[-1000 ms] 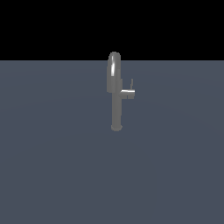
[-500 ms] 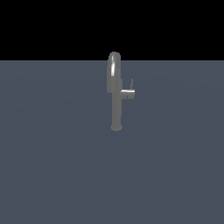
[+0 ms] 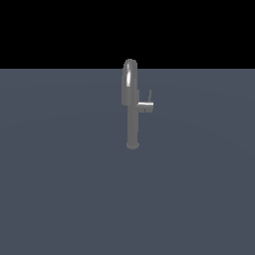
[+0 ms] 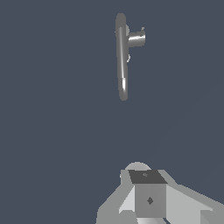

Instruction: Turn on the faucet by rotating a designated handle.

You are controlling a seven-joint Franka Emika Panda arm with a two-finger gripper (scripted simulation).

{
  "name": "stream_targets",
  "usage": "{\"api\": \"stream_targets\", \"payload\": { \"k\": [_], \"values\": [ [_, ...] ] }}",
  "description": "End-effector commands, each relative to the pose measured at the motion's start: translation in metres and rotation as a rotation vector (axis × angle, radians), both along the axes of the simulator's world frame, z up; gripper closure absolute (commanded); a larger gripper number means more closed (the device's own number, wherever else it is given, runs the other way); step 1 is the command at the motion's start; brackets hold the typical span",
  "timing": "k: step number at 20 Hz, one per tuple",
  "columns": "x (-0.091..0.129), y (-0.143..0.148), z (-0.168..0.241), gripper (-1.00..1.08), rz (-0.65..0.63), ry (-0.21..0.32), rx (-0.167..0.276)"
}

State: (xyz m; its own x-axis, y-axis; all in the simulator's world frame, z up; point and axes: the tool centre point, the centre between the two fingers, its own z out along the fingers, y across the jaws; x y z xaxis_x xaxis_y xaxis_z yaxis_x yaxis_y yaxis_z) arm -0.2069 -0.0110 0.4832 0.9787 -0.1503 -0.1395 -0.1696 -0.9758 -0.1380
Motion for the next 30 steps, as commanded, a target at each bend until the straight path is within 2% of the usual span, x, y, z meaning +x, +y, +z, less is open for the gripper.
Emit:
{"api": "stream_targets", "payload": {
  "k": [1, 17, 30],
  "values": [
    [0.014, 0.0, -0.003, 1.08, -0.039, 0.034, 0.038],
    [0.105, -0.014, -0.036, 1.08, -0.307, 0.272, 0.306],
    [0.175, -0.036, -0.087, 1.08, -0.551, 0.488, 0.557]
  ]
}}
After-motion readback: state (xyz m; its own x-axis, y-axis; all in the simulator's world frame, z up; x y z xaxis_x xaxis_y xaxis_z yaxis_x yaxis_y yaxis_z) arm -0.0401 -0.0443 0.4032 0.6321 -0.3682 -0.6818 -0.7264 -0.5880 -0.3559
